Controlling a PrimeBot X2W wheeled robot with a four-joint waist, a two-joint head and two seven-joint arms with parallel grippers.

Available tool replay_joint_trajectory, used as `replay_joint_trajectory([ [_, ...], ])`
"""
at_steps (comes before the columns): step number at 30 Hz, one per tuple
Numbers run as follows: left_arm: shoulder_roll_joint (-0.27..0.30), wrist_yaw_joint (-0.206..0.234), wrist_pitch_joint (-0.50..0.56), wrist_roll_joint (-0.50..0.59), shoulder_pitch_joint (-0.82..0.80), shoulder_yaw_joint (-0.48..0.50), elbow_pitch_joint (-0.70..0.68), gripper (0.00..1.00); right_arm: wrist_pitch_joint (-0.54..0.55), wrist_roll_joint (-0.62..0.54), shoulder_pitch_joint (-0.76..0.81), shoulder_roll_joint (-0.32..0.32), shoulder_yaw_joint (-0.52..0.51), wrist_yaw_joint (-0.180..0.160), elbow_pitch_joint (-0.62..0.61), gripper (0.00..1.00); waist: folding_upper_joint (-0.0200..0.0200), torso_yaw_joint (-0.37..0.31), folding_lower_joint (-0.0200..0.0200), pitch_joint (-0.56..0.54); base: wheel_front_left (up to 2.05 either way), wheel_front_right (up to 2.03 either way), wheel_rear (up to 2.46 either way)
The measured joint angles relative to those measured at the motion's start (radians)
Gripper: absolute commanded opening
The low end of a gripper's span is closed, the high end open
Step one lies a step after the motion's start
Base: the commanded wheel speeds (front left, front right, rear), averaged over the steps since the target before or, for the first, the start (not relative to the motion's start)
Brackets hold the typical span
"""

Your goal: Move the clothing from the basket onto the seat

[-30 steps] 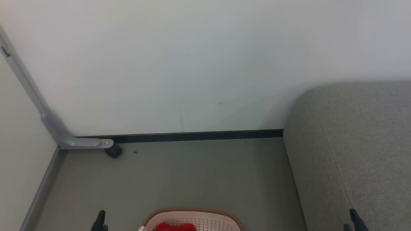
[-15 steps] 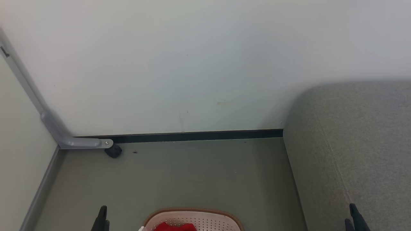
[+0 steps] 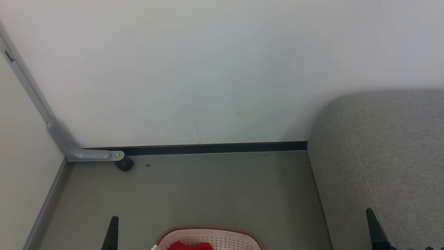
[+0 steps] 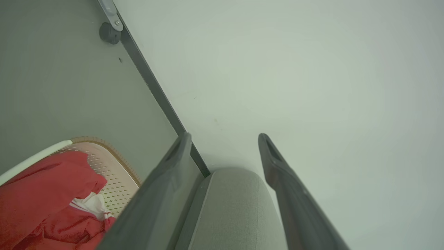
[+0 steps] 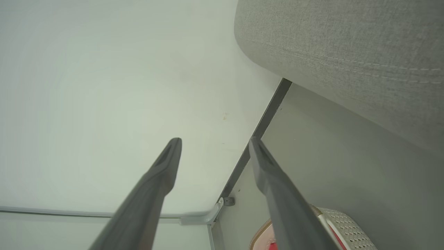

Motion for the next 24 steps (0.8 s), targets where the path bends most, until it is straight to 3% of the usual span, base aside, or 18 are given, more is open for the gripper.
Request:
replay_joint_trajectory([
  [15,0.052,0.094,-0.056,0.334,-0.016,-0.084,-0.045,1.0,-0.057,-0.32,-0.033,-0.08,0.144,-0.083,-0.006,1.0,0.0,0.003,0.0,-0.007,0.0,0.0,0.0],
  [24,0.089,0.126,-0.088,0.522,-0.016,-0.149,-0.067,1.0,-0.091,-0.465,-0.052,-0.11,0.207,-0.11,-0.009,1.0,0.0,0.004,0.0,-0.014,0.0,0.0,0.0],
])
